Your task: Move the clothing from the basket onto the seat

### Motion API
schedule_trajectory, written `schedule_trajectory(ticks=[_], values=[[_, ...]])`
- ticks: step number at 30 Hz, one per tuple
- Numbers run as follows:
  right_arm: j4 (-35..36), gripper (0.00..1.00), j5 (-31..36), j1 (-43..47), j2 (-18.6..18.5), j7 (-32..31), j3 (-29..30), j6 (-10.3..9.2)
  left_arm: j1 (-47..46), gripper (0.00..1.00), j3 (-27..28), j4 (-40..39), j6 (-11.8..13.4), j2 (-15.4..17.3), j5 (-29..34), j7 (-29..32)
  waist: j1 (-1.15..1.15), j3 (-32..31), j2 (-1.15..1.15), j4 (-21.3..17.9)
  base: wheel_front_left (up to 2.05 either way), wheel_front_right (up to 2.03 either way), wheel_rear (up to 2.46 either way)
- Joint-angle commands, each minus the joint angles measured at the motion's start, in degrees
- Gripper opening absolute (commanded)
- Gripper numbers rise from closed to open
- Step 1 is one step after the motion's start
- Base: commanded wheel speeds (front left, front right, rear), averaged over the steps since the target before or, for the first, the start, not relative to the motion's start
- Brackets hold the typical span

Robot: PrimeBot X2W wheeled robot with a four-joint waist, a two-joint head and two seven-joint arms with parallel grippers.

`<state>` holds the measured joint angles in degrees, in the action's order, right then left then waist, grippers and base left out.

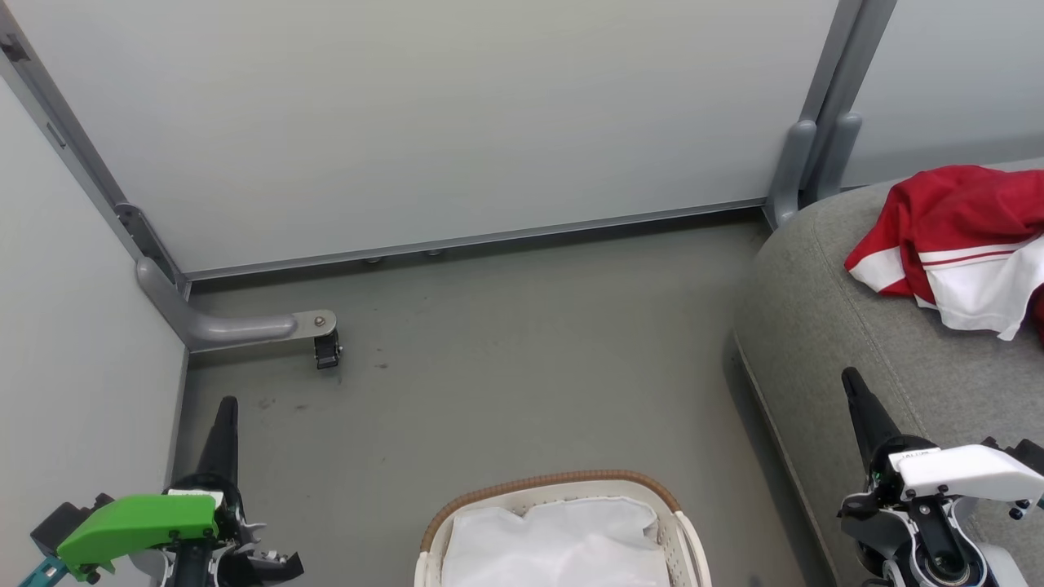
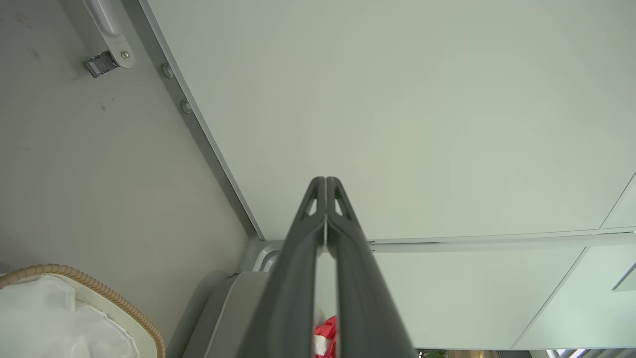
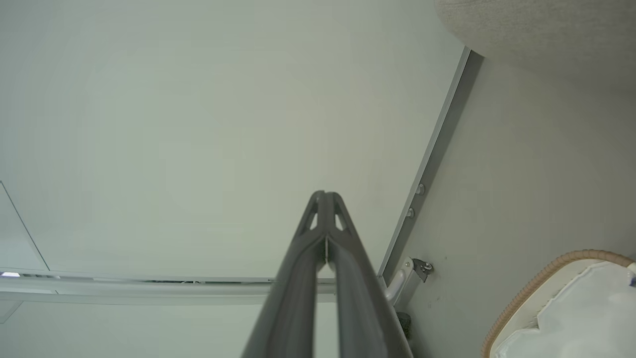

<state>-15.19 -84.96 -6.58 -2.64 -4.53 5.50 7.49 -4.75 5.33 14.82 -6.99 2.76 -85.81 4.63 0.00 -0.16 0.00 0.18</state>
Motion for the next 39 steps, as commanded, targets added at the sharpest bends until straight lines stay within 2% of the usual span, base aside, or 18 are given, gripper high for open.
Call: schedule_trajectory(ticks=[1,18,39], values=[[0.54,0.0,-1.16,0.36,-0.35,-0.52,0.36,0.01,-1.29,0.0,0.31,-0.5,-0.23,0.19,-1.11,0.33,0.0,0.02,0.0,-0.01,0.0,0.0,0.0],[1.36,0.0,-7.51,0.66,-0.4,-2.23,1.18,0.0,-1.95,0.0,1.38,-0.88,-0.68,0.21,-6.72,2.03,0.0,0.32,0.0,-0.17,0.0,0.0,0.0],[1.36,0.0,-7.53,0.66,-0.39,-2.19,1.16,0.0,-1.8,0.0,1.36,-0.84,-0.7,0.21,-6.7,2.11,0.0,0.33,0.0,-0.18,0.0,0.0,0.0]])
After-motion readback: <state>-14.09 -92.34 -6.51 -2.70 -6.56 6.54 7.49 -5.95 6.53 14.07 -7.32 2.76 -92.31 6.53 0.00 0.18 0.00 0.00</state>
